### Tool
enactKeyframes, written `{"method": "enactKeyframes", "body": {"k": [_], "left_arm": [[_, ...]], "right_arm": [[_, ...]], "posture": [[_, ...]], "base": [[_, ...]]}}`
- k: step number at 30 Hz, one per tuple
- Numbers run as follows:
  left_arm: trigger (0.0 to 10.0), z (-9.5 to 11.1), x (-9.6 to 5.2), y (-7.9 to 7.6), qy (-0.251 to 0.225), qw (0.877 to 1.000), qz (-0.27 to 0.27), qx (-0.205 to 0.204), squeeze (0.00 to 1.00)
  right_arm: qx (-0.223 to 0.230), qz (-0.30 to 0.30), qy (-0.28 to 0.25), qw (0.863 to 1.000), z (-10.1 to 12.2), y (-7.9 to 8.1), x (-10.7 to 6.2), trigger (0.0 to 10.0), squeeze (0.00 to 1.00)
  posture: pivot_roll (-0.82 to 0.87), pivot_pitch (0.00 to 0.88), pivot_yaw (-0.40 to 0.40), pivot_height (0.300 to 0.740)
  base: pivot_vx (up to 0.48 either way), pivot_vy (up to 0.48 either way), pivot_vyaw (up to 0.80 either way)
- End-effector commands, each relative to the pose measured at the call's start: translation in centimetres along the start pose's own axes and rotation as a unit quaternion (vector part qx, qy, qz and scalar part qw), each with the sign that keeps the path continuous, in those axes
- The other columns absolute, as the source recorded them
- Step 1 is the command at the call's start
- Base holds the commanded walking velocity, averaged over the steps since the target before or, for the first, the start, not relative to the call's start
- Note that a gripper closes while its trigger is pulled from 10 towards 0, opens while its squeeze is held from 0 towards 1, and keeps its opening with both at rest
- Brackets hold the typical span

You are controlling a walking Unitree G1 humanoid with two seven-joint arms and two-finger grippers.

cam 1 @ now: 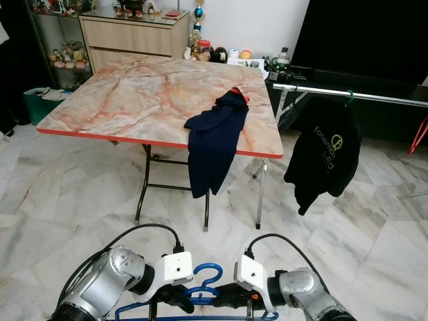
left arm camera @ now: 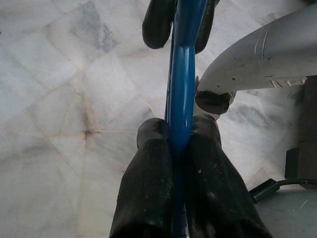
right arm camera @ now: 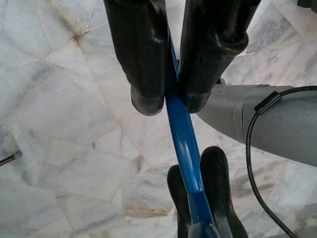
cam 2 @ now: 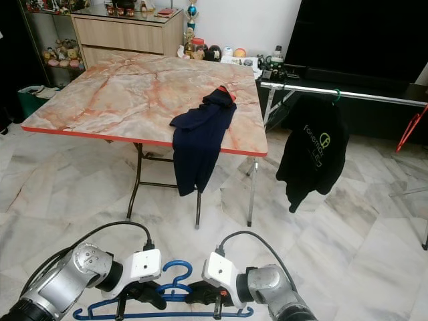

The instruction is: Hang hanger

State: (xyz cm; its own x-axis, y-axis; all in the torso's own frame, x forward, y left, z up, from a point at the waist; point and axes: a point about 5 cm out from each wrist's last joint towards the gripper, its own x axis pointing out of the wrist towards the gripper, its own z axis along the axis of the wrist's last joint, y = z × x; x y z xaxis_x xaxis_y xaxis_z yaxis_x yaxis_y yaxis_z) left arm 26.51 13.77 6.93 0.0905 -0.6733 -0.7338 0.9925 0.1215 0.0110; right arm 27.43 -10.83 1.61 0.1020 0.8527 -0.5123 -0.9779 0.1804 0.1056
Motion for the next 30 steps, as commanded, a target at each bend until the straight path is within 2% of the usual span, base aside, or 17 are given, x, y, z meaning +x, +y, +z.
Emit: {"method": "enactKeyframes", "body": {"k": [1, 5, 6, 15, 16, 17, 19, 20, 21, 22, 23, 30], "left_arm": [[10.0, 1.3, -0.8, 0.5, -0.017, 1.000, 0.006, 0.022, 0.00], [10.0, 1.6, -1.0, 0.6, -0.017, 0.999, 0.007, 0.025, 0.00], [10.0, 1.7, -1.0, 0.6, -0.018, 0.999, 0.007, 0.028, 0.00], [10.0, 2.3, -1.1, 0.4, -0.022, 0.999, -0.001, 0.040, 0.00], [10.0, 2.4, -1.1, 0.3, -0.023, 0.999, -0.003, 0.042, 0.00], [10.0, 2.5, -1.0, 0.3, -0.024, 0.999, -0.003, 0.043, 0.00], [10.0, 2.6, -1.0, 0.2, -0.025, 0.999, -0.005, 0.044, 0.00], [10.0, 2.7, -1.0, 0.2, -0.026, 0.999, -0.006, 0.045, 0.00], [10.0, 2.7, -1.0, 0.2, -0.026, 0.999, -0.007, 0.045, 0.00], [10.0, 2.7, -1.0, 0.2, -0.027, 0.999, -0.007, 0.045, 0.00], [10.0, 2.7, -0.9, 0.1, -0.027, 0.999, -0.009, 0.045, 0.00], [10.0, 2.8, -1.0, 0.1, -0.024, 0.998, -0.012, 0.049, 0.00]], "right_arm": [[0.027, -0.017, 0.011, 0.999, -0.6, -0.3, -0.5, 10.0, 1.00], [0.015, -0.026, 0.011, 0.999, -0.3, -0.6, -0.6, 10.0, 1.00], [0.015, -0.023, 0.013, 1.000, -0.2, -0.6, -0.6, 10.0, 0.00], [0.021, -0.019, 0.008, 1.000, 0.0, -0.8, -0.6, 10.0, 0.00], [0.026, -0.018, 0.004, 0.999, 0.1, -0.8, -0.6, 10.0, 0.90], [0.029, -0.017, 0.000, 0.999, 0.2, -0.8, -0.7, 10.0, 1.00], [0.027, -0.015, -0.002, 1.000, 0.3, -0.9, -0.7, 10.0, 1.00], [0.025, -0.015, -0.002, 1.000, 0.4, -0.9, -0.7, 10.0, 0.84], [0.025, -0.016, -0.002, 1.000, 0.4, -0.9, -0.7, 10.0, 0.84], [0.025, -0.016, -0.002, 1.000, 0.4, -0.9, -0.7, 10.0, 0.54], [0.026, -0.009, 0.002, 1.000, 0.4, -0.9, -0.7, 10.0, 0.00], [0.020, -0.006, 0.004, 1.000, 0.8, -1.1, -0.6, 10.0, 0.00]], "posture": [[0.18, 0.000, -0.123, 0.740], [0.19, 0.000, -0.124, 0.740], [0.19, 0.000, -0.125, 0.740], [0.19, 0.000, -0.127, 0.740], [0.19, 0.000, -0.127, 0.740], [0.20, 0.000, -0.128, 0.740], [0.20, 0.000, -0.128, 0.740], [0.20, 0.000, -0.128, 0.740], [0.20, 0.000, -0.127, 0.740], [0.20, 0.000, -0.127, 0.740], [0.20, 0.000, -0.127, 0.740], [0.20, 0.000, -0.127, 0.740]], "base": [[0.000, 0.000, 0.00], [0.000, 0.000, 0.00], [0.000, 0.000, 0.00], [0.000, 0.000, 0.00], [0.000, 0.000, 0.00], [0.000, 0.000, 0.00], [0.000, 0.000, 0.00], [0.000, 0.000, 0.00], [0.000, 0.000, 0.00], [0.000, 0.000, 0.00], [0.000, 0.000, 0.00], [0.000, 0.000, 0.00]]}}
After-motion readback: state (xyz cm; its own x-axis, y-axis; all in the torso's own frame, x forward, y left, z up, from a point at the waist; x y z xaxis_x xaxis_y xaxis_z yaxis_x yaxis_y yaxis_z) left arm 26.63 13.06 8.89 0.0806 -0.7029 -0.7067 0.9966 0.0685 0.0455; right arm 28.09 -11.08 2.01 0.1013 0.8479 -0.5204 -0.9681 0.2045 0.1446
